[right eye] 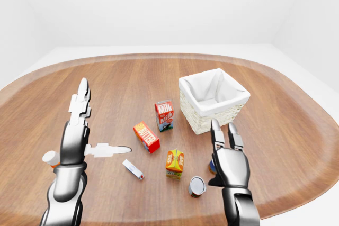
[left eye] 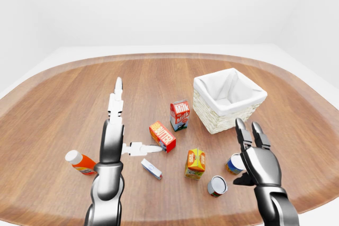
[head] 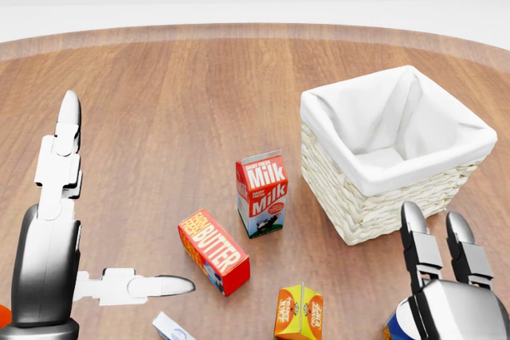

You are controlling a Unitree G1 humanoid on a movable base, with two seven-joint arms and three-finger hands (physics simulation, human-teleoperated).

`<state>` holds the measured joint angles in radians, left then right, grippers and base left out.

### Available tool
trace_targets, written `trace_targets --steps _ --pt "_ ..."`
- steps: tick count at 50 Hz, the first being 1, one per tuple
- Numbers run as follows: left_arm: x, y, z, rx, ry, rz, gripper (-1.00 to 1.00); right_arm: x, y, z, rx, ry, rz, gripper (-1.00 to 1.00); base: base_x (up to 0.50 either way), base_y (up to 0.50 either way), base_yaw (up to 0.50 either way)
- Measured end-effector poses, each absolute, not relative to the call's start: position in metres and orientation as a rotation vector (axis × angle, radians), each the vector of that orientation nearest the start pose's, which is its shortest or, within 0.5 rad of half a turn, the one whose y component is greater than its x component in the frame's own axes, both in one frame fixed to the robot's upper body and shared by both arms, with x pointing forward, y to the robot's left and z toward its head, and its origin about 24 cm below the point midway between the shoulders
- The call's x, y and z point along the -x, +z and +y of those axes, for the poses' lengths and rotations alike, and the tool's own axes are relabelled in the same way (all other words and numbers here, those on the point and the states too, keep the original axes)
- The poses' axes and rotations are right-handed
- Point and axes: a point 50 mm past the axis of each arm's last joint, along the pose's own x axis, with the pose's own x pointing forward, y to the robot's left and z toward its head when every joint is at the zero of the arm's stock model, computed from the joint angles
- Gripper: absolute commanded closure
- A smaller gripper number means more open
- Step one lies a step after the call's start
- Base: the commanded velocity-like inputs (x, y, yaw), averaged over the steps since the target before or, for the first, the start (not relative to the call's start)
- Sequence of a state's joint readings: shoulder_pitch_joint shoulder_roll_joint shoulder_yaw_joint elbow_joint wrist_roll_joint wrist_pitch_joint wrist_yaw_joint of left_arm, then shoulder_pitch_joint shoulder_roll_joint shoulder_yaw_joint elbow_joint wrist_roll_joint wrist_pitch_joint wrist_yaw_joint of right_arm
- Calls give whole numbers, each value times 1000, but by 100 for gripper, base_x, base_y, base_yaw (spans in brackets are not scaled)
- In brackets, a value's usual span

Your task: Pick up the alphabet soup and the tomato sauce, and put them in the basket.

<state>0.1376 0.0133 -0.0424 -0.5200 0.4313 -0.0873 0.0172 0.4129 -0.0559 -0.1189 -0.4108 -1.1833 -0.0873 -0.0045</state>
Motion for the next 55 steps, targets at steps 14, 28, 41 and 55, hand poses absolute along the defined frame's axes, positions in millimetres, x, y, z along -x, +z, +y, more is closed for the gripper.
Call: trace_targets --steps 14,28,41,55 --pt "-210 138 145 -435 72 -476 -100 -175 52 -206 1335 -130 70 -100 0 0 0" --pt "-210 137 146 -436 73 -472 -100 -178 42 -215 1368 -139 104 -100 0 0 0" --pt "-210 138 145 -437 72 -475 -100 -181 35 -222 1405 -149 119 -100 0 0 0" --pt "-210 138 145 -437 71 -477 -100 -186 28 -227 1433 -148 126 -100 0 0 0"
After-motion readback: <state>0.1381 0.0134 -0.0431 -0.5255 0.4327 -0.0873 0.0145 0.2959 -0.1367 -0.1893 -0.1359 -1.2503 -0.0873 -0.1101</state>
